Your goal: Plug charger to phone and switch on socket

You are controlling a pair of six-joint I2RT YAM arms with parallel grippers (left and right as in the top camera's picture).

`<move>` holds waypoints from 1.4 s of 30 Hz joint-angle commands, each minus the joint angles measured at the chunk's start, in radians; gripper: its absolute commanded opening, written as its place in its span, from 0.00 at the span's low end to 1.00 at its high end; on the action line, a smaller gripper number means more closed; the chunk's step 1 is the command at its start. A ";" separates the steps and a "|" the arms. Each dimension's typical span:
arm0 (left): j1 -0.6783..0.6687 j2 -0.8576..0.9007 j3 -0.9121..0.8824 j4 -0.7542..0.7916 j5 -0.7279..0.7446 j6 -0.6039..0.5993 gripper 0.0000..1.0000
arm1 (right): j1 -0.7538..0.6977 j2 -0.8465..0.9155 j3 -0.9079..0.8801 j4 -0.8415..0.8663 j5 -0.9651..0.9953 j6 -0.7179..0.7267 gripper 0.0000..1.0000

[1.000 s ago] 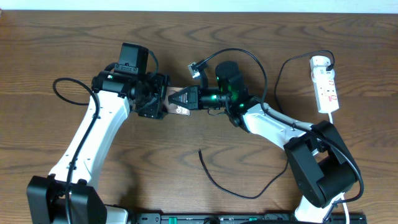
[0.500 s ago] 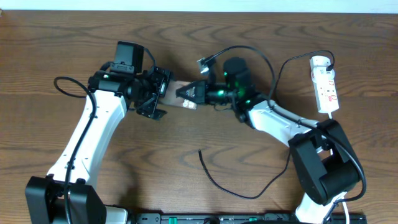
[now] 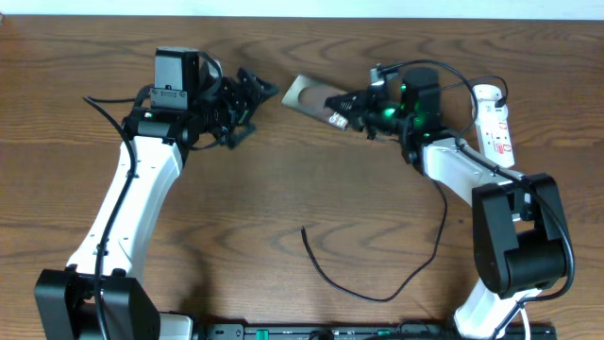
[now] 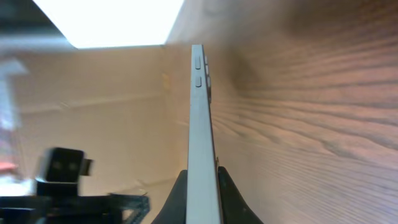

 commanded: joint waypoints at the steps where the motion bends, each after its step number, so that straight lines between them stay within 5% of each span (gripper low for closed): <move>1: 0.005 -0.013 -0.048 0.110 0.017 -0.016 0.93 | -0.031 -0.003 0.013 0.140 -0.074 0.276 0.01; 6: 0.005 -0.013 -0.206 0.394 0.017 -0.171 0.93 | -0.039 -0.003 0.013 0.383 -0.018 0.486 0.01; 8: 0.005 -0.013 -0.316 0.627 0.017 -0.232 0.93 | -0.037 -0.003 0.013 0.465 -0.019 0.531 0.01; 15: 0.005 -0.013 -0.558 1.246 0.017 -0.404 0.93 | -0.020 -0.003 0.013 0.449 -0.061 0.512 0.01; 37: 0.005 -0.013 -0.560 1.301 -0.048 -0.387 0.93 | 0.187 -0.003 0.012 0.333 -0.067 0.363 0.01; 42: 0.005 -0.013 -0.560 1.301 -0.070 -0.388 0.75 | 0.208 -0.003 0.012 0.294 -0.059 0.341 0.01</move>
